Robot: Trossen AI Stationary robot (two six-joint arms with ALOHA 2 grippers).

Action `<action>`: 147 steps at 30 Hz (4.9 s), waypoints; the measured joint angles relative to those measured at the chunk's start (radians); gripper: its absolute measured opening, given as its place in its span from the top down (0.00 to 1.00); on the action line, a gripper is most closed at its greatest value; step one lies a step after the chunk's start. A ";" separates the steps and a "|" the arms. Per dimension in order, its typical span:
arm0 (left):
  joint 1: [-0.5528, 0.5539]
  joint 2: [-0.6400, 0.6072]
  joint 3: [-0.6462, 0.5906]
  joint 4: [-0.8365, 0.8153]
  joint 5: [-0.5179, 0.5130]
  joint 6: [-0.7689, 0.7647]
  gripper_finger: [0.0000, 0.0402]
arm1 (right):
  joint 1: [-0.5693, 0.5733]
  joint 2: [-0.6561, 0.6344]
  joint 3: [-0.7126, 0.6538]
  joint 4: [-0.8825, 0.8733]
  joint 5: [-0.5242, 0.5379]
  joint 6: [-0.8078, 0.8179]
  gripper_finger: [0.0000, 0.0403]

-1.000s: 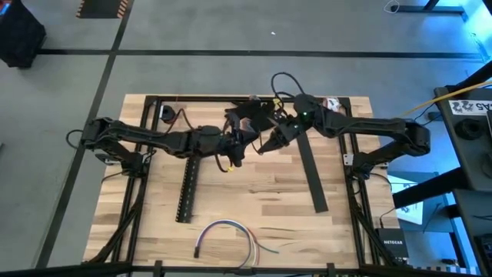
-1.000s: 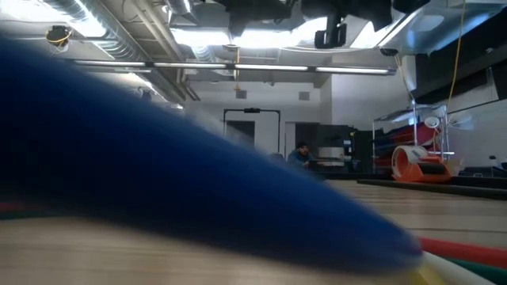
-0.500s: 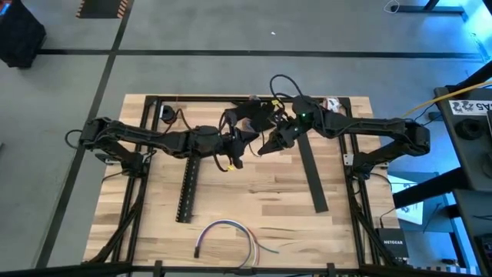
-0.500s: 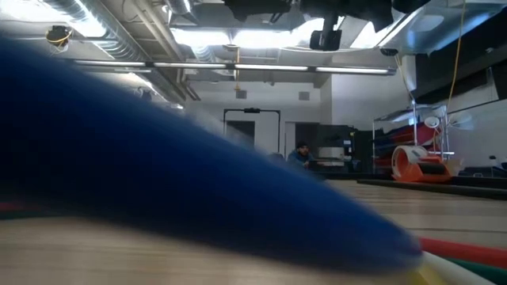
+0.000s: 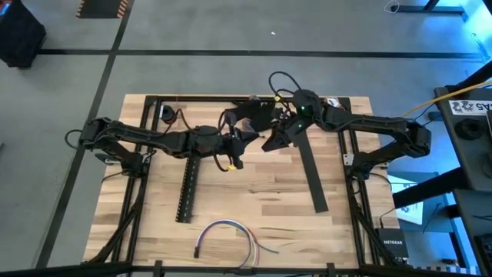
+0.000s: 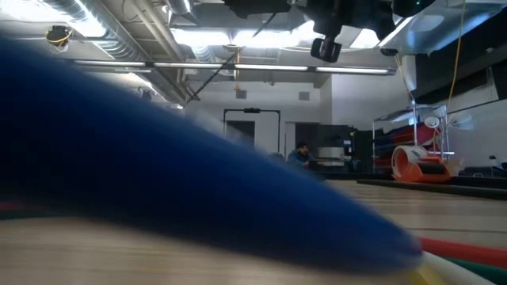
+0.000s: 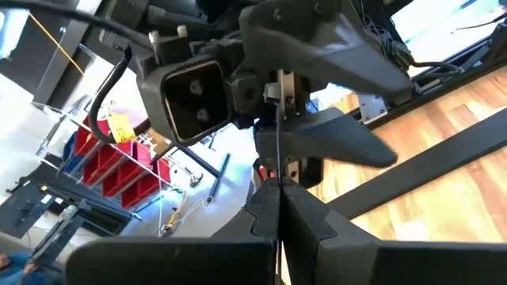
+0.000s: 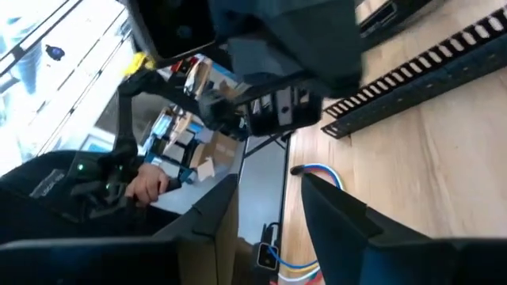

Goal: Ziptie cables
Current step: Wrap the cable wires together using the black zip tie

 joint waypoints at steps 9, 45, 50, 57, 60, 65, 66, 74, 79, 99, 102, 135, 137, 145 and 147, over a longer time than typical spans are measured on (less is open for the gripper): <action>0.000 -0.003 0.000 0.074 -0.008 -0.136 1.00 | -0.056 -0.063 0.001 -0.071 -0.022 -0.176 0.67; 0.027 -0.003 0.008 0.312 -0.007 -1.112 1.00 | 0.378 -0.107 -0.158 0.027 0.925 -1.331 0.67; 0.031 -0.003 0.008 0.323 -0.007 -1.200 1.00 | 0.439 -0.076 -0.157 0.096 1.061 -1.627 0.67; 0.037 -0.003 0.008 0.322 -0.007 -1.269 1.00 | 0.522 -0.014 -0.158 0.212 1.206 -1.887 0.67; 0.039 -0.003 0.008 0.320 -0.007 -1.280 1.00 | 0.545 0.010 -0.158 0.258 1.250 -1.941 0.67; 0.046 -0.003 0.008 0.321 -0.007 -1.283 1.00 | 0.578 0.032 -0.158 0.332 1.280 -1.999 0.67; 0.047 -0.003 0.008 0.322 -0.007 -1.283 1.00 | 0.580 0.035 -0.158 0.336 1.284 -2.011 0.67; 0.051 -0.003 0.008 0.328 -0.007 -1.287 1.00 | 0.584 0.035 -0.158 0.283 1.356 -1.960 0.67; 0.048 -0.003 0.008 0.343 -0.007 -1.285 1.00 | 0.584 0.035 -0.158 0.219 1.492 -1.913 0.67; 0.065 -0.003 0.008 0.347 -0.007 -1.336 1.00 | 0.670 0.043 -0.157 0.365 1.529 -1.997 0.67; 0.065 -0.003 0.008 0.347 -0.007 -1.336 1.00 | 0.670 0.043 -0.157 0.373 1.503 -2.034 0.67; 0.092 -0.003 0.008 0.340 -0.007 -1.363 1.00 | 0.681 0.095 -0.156 0.410 1.552 -2.081 0.67; 0.093 -0.003 0.008 0.338 -0.007 -1.362 1.00 | 0.681 0.104 -0.156 0.437 1.527 -2.098 0.67; 0.099 -0.003 0.008 0.336 -0.007 -1.359 1.00 | 0.681 0.110 -0.156 0.433 1.518 -2.062 0.73; 0.099 -0.003 0.008 0.331 -0.007 -1.349 1.00 | 0.681 0.110 -0.156 0.434 1.519 -2.043 0.79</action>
